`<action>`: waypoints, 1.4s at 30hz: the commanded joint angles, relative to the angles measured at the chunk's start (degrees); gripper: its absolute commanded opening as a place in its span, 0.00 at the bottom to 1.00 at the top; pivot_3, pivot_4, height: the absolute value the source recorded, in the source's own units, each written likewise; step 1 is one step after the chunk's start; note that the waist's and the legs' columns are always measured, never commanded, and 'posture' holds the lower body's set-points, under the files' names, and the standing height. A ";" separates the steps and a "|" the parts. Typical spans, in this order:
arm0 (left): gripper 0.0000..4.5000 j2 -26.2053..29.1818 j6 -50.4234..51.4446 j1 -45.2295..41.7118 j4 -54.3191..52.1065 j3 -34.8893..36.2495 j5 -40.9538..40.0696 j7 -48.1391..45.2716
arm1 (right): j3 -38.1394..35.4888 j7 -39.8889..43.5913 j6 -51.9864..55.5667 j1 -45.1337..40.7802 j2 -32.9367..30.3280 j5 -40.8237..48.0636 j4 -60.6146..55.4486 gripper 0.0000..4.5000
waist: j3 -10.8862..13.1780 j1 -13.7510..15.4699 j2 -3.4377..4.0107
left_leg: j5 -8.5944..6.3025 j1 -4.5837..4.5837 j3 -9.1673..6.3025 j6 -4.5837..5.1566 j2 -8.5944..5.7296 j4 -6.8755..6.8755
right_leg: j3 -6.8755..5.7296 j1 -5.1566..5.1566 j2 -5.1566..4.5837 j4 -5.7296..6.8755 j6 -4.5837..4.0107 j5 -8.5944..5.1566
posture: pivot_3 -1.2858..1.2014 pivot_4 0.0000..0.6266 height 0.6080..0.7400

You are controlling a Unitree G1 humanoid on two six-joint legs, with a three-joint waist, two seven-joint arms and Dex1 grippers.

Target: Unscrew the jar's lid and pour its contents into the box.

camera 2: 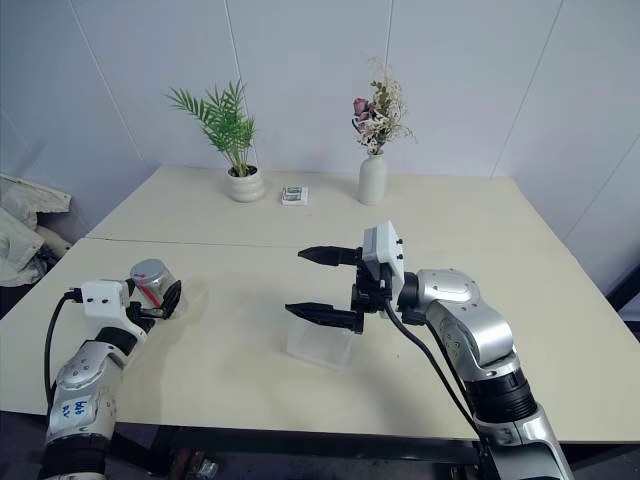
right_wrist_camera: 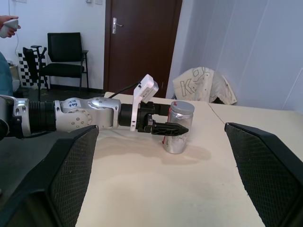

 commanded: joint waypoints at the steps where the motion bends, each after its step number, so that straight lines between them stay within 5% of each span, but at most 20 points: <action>1: 0.96 1.13 -2.54 -1.14 0.57 0.09 0.01 -0.65 | -0.79 -0.75 -0.23 0.32 0.38 0.86 -2.67 1.00 | 0.00 0.04 0.00 | 0.00 0.00 0.00 0.00 0.00 0.00 | 0.00 0.00 0.00 0.00 0.00 0.00 | 0.52 0.24 1.00; 9: 0.46 1.43 -4.94 -1.90 2.39 0.05 -0.01 -1.01 | -0.69 -1.62 -0.49 1.90 0.68 0.74 -3.37 1.00 | 0.00 0.05 0.00 | 0.00 -0.01 0.00 0.00 0.00 -0.01 | 0.00 -0.01 -0.01 -0.01 0.00 0.00 | 0.52 0.24 1.00; 20: 0.46 1.20 -0.61 -2.44 -7.82 -4.05 -8.35 -14.71 | -0.83 -8.52 2.70 1.16 2.40 0.15 -4.60 1.00 | 0.00 0.05 0.00 | 0.01 -0.03 0.00 -0.01 0.00 -0.01 | 0.00 -0.01 -0.01 -0.01 0.00 0.00 | 0.52 0.24 1.00; 25: 0.46 4.74 9.21 -1.83 -16.47 -11.86 -11.91 -27.00 | 3.49 -19.13 14.67 -3.20 4.15 -2.62 -8.07 1.00 | -0.01 -0.15 0.01 | 0.04 -0.03 0.00 -0.07 0.03 -0.10 | 0.03 -0.10 0.00 0.02 -0.05 -0.02 | 0.52 0.24 1.00; 42: 0.46 1.96 15.53 -6.44 -18.81 -19.50 -12.78 -35.00 | 8.17 -32.70 26.16 -8.04 12.60 -7.19 -7.17 1.00 | -0.01 -0.06 0.01 | 0.06 -0.14 0.01 -0.09 0.03 -0.27 | 0.04 -0.32 0.01 0.02 -0.13 -0.07 | 0.52 0.24 1.00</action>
